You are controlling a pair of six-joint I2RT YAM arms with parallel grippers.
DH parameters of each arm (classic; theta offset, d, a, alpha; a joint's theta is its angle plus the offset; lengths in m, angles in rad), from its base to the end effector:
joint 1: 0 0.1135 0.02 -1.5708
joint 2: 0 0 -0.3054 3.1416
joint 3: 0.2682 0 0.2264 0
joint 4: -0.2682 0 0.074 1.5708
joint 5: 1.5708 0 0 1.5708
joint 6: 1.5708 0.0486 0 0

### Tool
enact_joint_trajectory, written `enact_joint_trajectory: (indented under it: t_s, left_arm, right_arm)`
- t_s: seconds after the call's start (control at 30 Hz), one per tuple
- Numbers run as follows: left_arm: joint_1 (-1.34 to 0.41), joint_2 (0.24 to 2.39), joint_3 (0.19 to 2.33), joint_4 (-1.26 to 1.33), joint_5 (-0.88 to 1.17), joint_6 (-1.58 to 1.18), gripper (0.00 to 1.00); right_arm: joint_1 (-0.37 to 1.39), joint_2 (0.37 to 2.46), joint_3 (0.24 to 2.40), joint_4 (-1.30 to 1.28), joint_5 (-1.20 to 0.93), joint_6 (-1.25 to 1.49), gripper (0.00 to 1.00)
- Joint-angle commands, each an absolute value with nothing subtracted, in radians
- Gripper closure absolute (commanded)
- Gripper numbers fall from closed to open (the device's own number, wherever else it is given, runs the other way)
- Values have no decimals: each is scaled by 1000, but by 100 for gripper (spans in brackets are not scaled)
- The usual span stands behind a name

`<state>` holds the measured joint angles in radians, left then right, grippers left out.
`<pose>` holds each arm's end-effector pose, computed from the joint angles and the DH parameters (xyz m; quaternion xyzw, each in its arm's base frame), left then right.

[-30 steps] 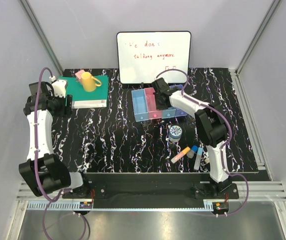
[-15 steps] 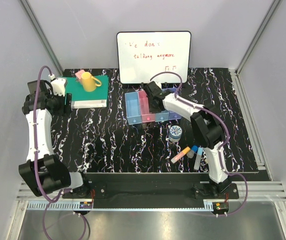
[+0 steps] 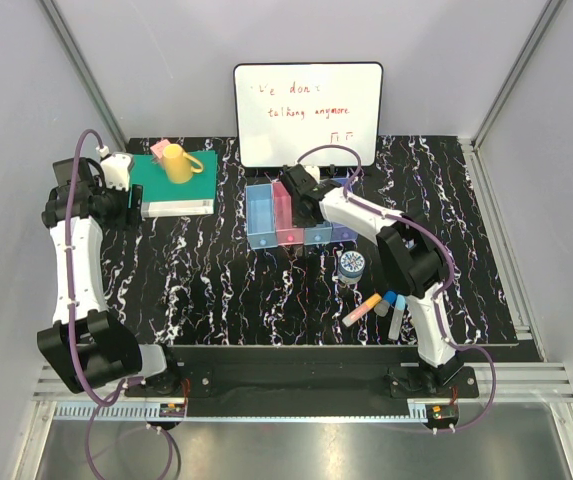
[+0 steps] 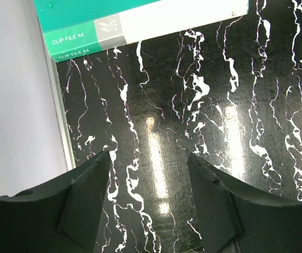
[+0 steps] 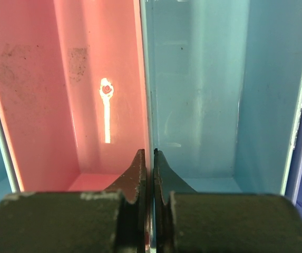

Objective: Sort the stationery into containers
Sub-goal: Move the storage box to the center of the board.

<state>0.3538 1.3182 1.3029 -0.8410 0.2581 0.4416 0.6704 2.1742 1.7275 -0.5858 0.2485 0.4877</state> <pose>0.2315 0.0723 0.3745 0.0857 0.9262 0.0232 0.3664 0.3821 0.2877 0.2208 -0.0544 0.9556 0.0444 0.2862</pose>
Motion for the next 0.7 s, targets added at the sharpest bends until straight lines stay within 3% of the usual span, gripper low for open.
enact_joint_trajectory:
  t_s: [0.0, 0.67]
  left_arm:
    - [353, 1318, 1354, -839, 276, 451, 34]
    - [351, 1328, 1365, -850, 278, 449, 34]
  right_arm:
    - [703, 2214, 1667, -629, 152, 632, 100]
    - [703, 2184, 1617, -666, 267, 652, 100]
